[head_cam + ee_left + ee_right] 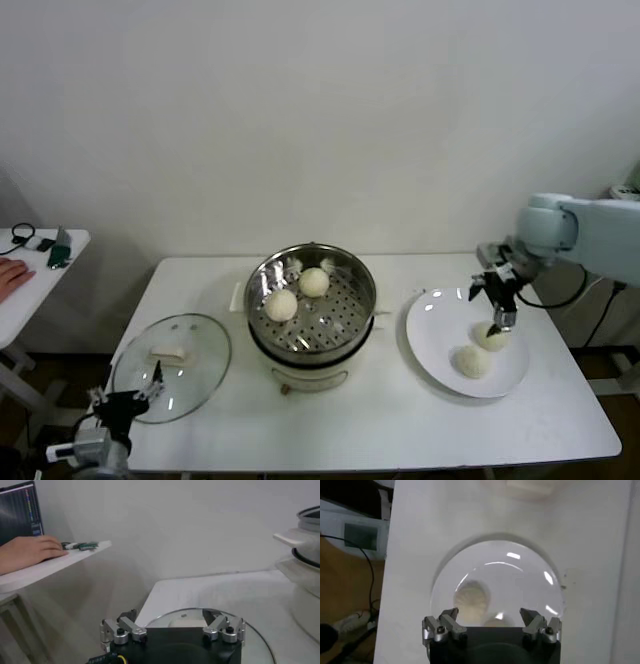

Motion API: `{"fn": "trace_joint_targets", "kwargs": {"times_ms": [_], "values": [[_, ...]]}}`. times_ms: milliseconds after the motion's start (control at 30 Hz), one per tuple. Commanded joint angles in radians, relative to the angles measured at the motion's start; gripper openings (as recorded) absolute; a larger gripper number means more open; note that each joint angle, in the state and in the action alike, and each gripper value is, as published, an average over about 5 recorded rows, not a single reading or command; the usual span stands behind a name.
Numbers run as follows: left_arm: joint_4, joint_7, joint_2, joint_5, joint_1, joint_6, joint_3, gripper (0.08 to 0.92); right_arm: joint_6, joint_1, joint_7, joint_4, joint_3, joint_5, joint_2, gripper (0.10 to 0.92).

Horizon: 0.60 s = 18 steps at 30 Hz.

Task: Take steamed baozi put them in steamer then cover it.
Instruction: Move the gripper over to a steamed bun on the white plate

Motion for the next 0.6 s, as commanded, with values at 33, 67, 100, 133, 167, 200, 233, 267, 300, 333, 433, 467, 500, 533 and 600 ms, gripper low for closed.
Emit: {"fn": "trace_joint_targets", "kwargs": {"times_ms": [33,67,100,133,167,200,233,267,300,333,433,467,500,533,600], "values": [[-0.004,-0.001,0.000,-0.002,0.013,-0.004,-0.012,0.823,-0.022,-0.331,0.044,-0.032,0.210,-0.127,-0.086,0.823],[-0.005,-0.001,0.000,-0.003,0.015,-0.005,-0.014,0.823,-0.026,-0.353,0.050,-0.042,0.234,-0.134,-0.080,0.823],[-0.005,-0.002,0.000,-0.003,0.017,-0.005,-0.015,0.823,-0.029,-0.372,0.055,-0.052,0.255,-0.140,-0.074,0.823],[-0.006,-0.002,0.000,-0.003,0.019,-0.005,-0.016,0.823,-0.031,-0.386,0.058,-0.062,0.272,-0.146,-0.067,0.823],[-0.008,-0.002,-0.001,-0.003,0.020,-0.006,-0.016,0.823,-0.032,-0.396,0.060,-0.072,0.284,-0.153,-0.061,0.823],[-0.009,-0.002,-0.001,-0.003,0.022,-0.006,-0.017,0.823,-0.033,-0.402,0.062,-0.081,0.291,-0.158,-0.054,0.823],[-0.011,-0.002,-0.002,-0.003,0.024,-0.006,-0.017,0.823,-0.033,-0.405,0.062,-0.087,0.294,-0.162,-0.048,0.823],[-0.012,-0.002,-0.002,-0.003,0.025,-0.006,-0.017,0.823,-0.033,-0.406,0.062,-0.092,0.294,-0.165,-0.043,0.823],[-0.013,-0.002,-0.002,-0.003,0.026,-0.006,-0.018,0.823,-0.033,-0.407,0.062,-0.095,0.294,-0.167,-0.039,0.823],[-0.014,-0.002,-0.003,-0.003,0.027,-0.007,-0.018,0.823,-0.033,-0.407,0.062,-0.099,0.294,-0.169,-0.035,0.823],[-0.015,-0.002,-0.002,-0.004,0.027,-0.007,-0.020,0.823,-0.034,-0.410,0.062,-0.108,0.296,-0.174,-0.028,0.823],[-0.015,-0.002,-0.002,-0.004,0.027,-0.007,-0.020,0.823,-0.034,-0.411,0.062,-0.111,0.297,-0.177,-0.025,0.823],[-0.015,-0.003,-0.002,-0.005,0.027,-0.008,-0.021,0.823,-0.034,-0.412,0.062,-0.114,0.297,-0.179,-0.024,0.823],[-0.016,-0.002,-0.002,-0.005,0.027,-0.008,-0.021,0.823,-0.035,-0.413,0.061,-0.116,0.297,-0.182,-0.023,0.823],[-0.017,-0.002,-0.002,-0.006,0.027,-0.008,-0.021,0.823,-0.035,-0.413,0.060,-0.120,0.296,-0.189,-0.021,0.823]]}}
